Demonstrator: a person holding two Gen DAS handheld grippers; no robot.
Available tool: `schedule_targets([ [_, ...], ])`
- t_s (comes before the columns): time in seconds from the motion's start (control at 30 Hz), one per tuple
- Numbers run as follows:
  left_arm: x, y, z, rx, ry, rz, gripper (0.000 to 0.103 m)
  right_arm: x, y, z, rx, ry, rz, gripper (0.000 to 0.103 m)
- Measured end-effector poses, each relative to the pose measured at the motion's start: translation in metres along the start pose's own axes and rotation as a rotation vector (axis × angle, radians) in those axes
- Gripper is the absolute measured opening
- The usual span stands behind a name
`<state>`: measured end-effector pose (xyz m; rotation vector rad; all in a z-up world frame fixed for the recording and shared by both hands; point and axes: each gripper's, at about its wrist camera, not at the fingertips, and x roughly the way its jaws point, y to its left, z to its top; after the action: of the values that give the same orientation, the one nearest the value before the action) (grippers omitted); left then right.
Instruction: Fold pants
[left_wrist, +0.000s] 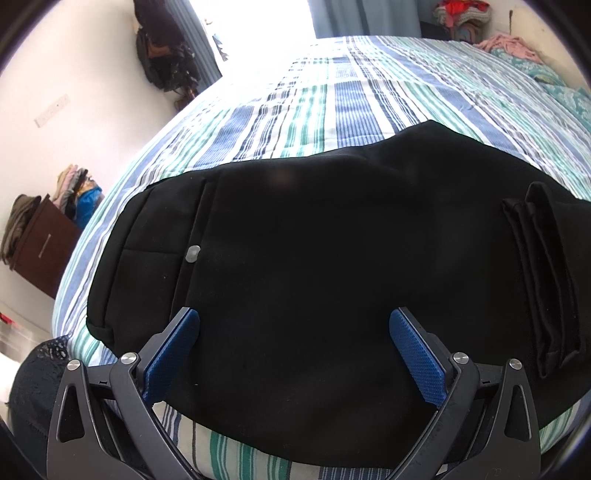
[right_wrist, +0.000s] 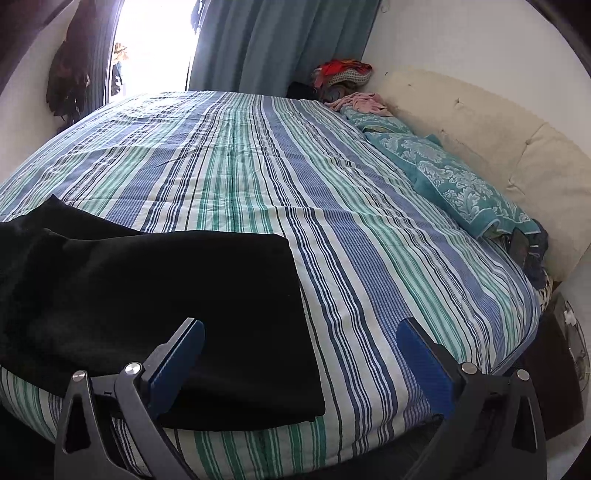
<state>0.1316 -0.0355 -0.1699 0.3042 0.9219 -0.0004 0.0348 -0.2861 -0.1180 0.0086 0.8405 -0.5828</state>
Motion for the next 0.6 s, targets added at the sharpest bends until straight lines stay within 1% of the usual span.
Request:
schedule_targets([
  [0.1, 0.0001, -0.0007, 0.0005, 0.023, -0.002, 0.003, 0.103, 0.0027, -0.0042, 0.0, 0.016, 0.012, -0.004, 0.103],
  [0.23, 0.002, 0.0065, 0.0001, -0.018, 0.022, -0.035, 0.103, 0.0036, -0.0058, -0.0002, 0.028, 0.021, -0.003, 0.103],
  [0.6, 0.0008, 0.0049, -0.0011, -0.007, 0.021, -0.036, 0.103, 0.0081, -0.0088, -0.0016, 0.047, 0.046, 0.002, 0.103],
])
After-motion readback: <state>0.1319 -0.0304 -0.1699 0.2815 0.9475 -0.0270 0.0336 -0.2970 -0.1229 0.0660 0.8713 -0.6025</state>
